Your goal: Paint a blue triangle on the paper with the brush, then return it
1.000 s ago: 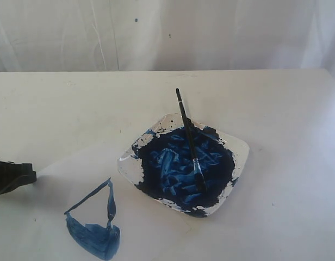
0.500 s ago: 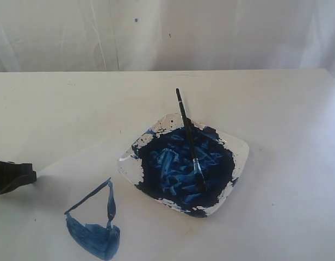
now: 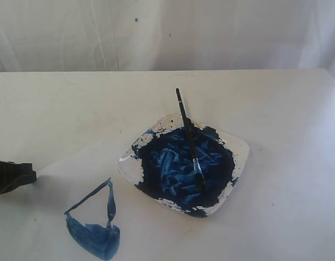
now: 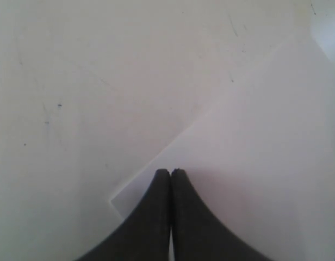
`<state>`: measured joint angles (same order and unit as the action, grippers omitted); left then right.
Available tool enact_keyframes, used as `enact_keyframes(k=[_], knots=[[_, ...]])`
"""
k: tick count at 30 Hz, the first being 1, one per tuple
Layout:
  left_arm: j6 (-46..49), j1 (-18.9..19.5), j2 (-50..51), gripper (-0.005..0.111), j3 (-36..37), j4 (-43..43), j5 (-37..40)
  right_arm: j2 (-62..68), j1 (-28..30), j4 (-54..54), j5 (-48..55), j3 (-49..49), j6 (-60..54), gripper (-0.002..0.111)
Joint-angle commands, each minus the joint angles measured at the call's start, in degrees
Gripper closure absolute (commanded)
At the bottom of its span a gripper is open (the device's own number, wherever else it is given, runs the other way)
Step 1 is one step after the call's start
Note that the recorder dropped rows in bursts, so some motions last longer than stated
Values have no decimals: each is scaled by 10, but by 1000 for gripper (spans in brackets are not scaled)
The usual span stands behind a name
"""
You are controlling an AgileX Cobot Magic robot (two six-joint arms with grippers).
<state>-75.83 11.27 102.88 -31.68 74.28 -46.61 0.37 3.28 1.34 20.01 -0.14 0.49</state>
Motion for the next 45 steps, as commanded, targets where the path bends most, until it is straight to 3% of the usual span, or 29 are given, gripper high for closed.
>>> enact_keyframes(k=[1, 31, 39, 45], knots=[[3, 0, 6, 107, 3, 3, 73, -4, -6, 6, 0, 1, -5, 108], [3, 0, -1, 107, 3, 3, 76, -4, -6, 6, -1, 1, -5, 108], [23, 0, -97, 107, 3, 7, 92, -4, -6, 6, -1, 1, -5, 108], [-19, 0, -235, 107, 3, 7, 138, -4, -6, 6, -1, 1, -5, 108]])
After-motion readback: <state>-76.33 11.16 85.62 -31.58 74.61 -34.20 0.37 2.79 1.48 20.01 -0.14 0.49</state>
